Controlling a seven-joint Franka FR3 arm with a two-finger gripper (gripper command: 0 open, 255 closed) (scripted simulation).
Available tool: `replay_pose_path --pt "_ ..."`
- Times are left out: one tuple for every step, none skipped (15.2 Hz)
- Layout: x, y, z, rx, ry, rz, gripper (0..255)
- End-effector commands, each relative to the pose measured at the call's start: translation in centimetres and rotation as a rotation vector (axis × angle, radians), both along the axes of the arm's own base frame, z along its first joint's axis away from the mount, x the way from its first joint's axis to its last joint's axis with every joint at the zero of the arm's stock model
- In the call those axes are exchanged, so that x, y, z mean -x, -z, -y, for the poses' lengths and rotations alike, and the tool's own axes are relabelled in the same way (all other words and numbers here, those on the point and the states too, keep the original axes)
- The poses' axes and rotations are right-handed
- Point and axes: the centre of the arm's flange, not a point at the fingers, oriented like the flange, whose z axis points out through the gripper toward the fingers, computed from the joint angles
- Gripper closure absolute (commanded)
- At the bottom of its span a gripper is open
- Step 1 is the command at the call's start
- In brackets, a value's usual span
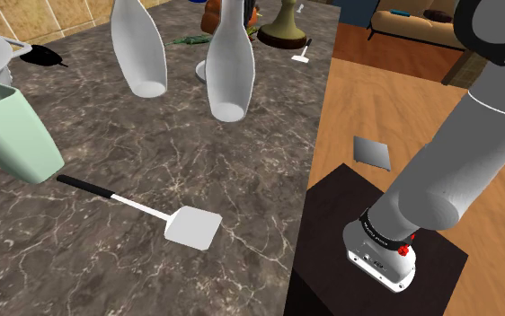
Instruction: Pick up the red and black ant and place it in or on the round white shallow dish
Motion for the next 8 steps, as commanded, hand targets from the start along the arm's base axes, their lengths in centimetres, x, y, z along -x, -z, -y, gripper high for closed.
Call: replay_pose_path --pt "-2.9 -1.0 -0.4 0.000 0.000 0.001 255" --pt "-2.9 -0.4 -0.4 0.000 0.000 0.001 255" --pt "-2.9 0.1 -0.4 0.000 0.000 0.001 255" --pt "-2.9 0.6 -0.4 0.000 0.000 0.001 255" --pt "-2.9 1.2 -0.4 0.000 0.000 0.001 255" --pt "-2.9 1.7 -0.4 0.000 0.000 0.001 255" --pt "-2.9 2.2 -0.4 0.000 0.000 0.001 255" --pt "-2.9 2.7 -0.4 0.000 0.000 0.001 255"
